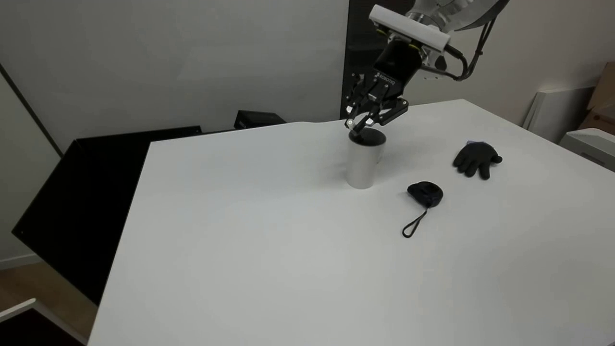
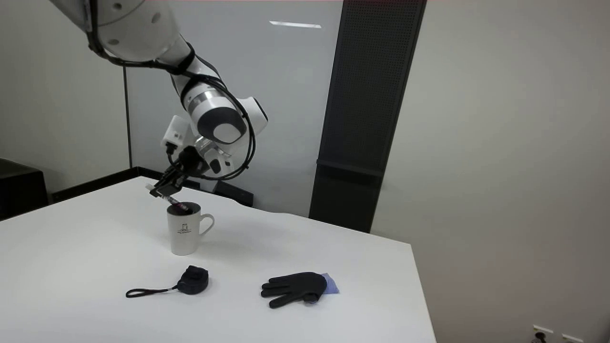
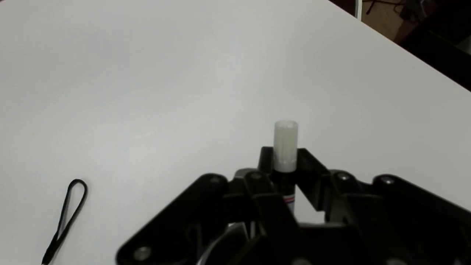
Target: Put the marker inside the mug cup then put it back on the table
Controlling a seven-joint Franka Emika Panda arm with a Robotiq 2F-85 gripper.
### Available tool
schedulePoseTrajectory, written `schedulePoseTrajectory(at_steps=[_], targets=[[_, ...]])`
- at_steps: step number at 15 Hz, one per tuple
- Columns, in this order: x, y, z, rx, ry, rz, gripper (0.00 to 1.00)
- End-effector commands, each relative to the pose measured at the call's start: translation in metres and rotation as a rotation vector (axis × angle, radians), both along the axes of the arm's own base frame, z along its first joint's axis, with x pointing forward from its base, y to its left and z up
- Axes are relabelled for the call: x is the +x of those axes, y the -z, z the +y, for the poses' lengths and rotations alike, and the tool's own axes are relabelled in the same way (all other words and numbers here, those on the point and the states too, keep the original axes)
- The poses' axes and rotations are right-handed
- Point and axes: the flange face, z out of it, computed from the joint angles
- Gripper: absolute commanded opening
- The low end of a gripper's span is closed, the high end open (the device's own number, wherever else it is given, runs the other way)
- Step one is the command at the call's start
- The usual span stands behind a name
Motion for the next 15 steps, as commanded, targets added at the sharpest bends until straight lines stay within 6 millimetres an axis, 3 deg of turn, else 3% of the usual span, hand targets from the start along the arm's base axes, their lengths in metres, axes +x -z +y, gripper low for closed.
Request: schedulePoseTrajectory(at_steps=[1, 3, 4, 6, 12, 15], targets=[[0.009, 0.016, -0.014, 0.058, 0.067, 0.047, 0.08], [0.008, 0.026, -0.018, 0.067, 0.074, 0.052, 0.08], [0.009, 0.027, -0.018, 0.060, 0.071, 0.048, 0.57], [0.009, 0.027, -0.015, 0.026, 0.054, 0.036, 0.62], [0.010, -0.007, 0.013, -0.258, -0.062, -0.100, 0.97], [0.010, -0.031, 0.026, -0.402, -0.122, -0.203, 1.00]])
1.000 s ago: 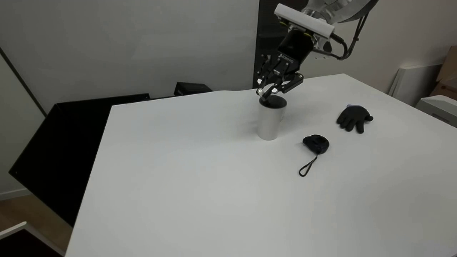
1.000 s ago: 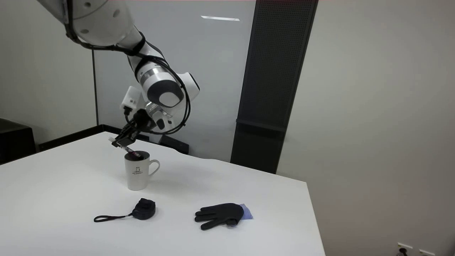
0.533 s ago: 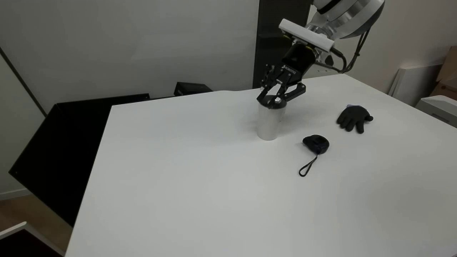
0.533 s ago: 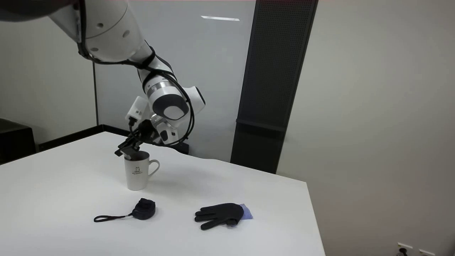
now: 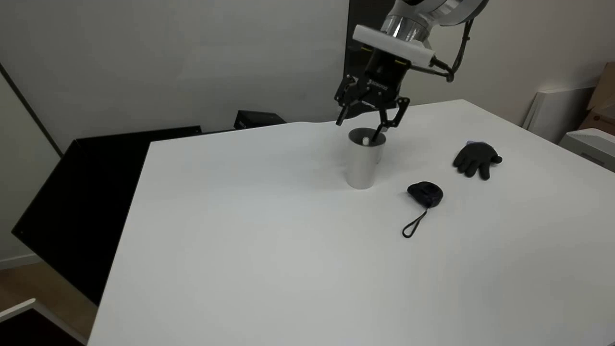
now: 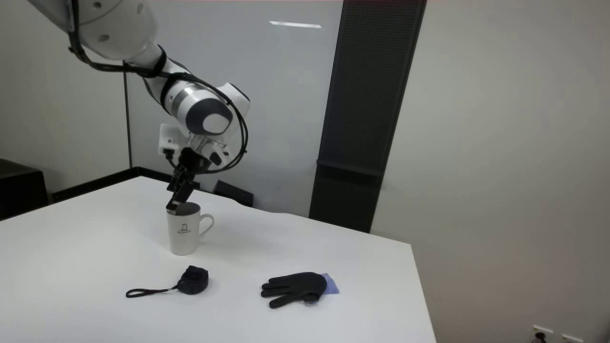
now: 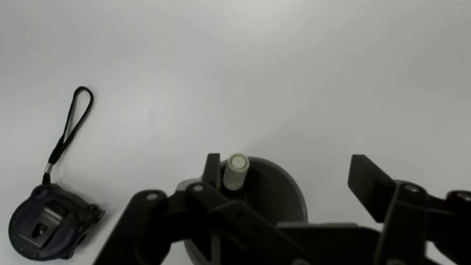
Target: Put the marker inside the mug cup then put it back on the table
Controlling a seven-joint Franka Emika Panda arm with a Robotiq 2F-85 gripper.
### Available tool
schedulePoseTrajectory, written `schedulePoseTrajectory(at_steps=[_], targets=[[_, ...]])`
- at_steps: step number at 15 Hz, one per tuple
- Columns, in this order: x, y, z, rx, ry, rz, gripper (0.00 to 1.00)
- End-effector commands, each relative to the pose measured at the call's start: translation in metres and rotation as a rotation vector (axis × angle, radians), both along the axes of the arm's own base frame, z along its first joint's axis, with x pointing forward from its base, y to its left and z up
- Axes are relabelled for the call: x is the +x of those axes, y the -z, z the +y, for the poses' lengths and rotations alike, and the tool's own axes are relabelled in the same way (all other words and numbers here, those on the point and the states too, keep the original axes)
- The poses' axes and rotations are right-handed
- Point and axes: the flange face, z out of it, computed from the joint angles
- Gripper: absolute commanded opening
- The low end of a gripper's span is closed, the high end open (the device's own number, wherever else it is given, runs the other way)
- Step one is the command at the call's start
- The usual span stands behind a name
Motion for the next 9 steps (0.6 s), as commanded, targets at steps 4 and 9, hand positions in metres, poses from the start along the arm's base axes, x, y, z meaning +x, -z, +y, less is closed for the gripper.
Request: schedulePoseTrajectory(at_steps=[4, 9], targets=[[-0.011, -0.055, 0.016, -0.297, -0.106, -0.248, 1.00], [-0.009, -0.052, 0.021, -0.356, -0.165, -0.295, 1.00]])
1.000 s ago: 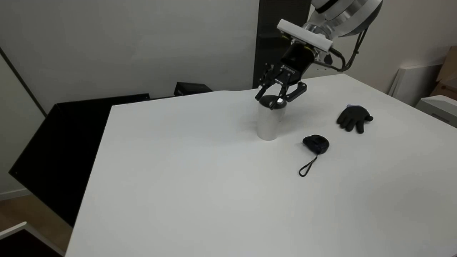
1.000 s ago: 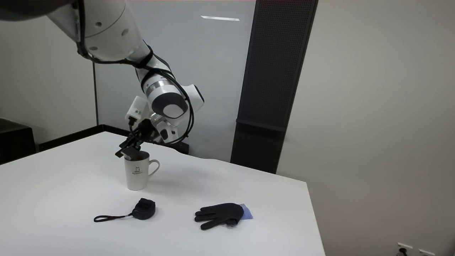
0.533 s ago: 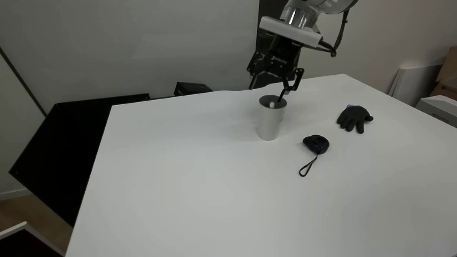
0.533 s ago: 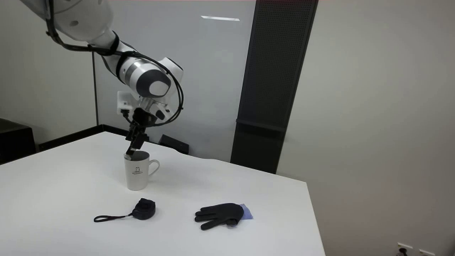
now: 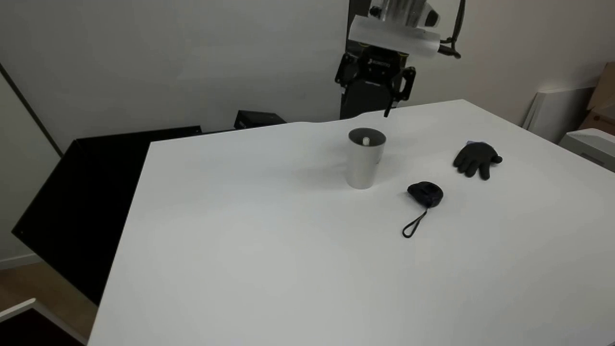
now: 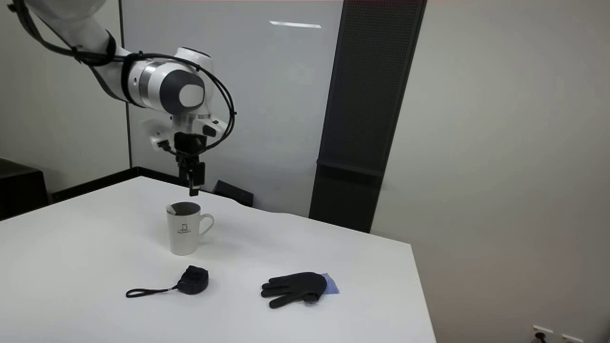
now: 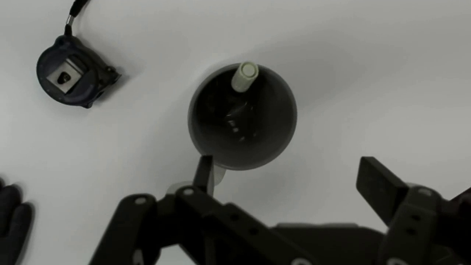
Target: Put the marker inside the mug cup then put it back on the table
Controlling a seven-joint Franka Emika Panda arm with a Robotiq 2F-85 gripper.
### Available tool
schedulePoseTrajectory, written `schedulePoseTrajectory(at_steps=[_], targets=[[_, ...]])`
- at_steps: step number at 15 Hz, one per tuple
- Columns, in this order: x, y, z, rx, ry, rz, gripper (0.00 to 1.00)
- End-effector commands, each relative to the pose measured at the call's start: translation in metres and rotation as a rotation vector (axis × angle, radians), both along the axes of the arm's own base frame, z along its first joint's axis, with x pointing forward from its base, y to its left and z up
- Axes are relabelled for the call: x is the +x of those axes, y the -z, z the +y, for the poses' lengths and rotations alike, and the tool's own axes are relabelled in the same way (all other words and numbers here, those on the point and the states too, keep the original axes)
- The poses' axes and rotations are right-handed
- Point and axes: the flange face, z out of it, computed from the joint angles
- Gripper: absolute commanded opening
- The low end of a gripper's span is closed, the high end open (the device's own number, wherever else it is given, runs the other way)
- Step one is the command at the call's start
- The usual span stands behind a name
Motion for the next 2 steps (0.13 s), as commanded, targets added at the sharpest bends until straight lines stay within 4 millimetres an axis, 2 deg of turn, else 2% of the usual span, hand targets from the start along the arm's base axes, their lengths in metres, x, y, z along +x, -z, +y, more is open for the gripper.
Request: schedulePoseTrajectory(at_steps=[1, 2], targets=[[-0.0016, -0.0005, 0.0002, -0.005, -0.002, -0.001, 1.00], [-0.0023, -0.0002, -0.0002, -0.006, -0.002, -0.001, 1.00]])
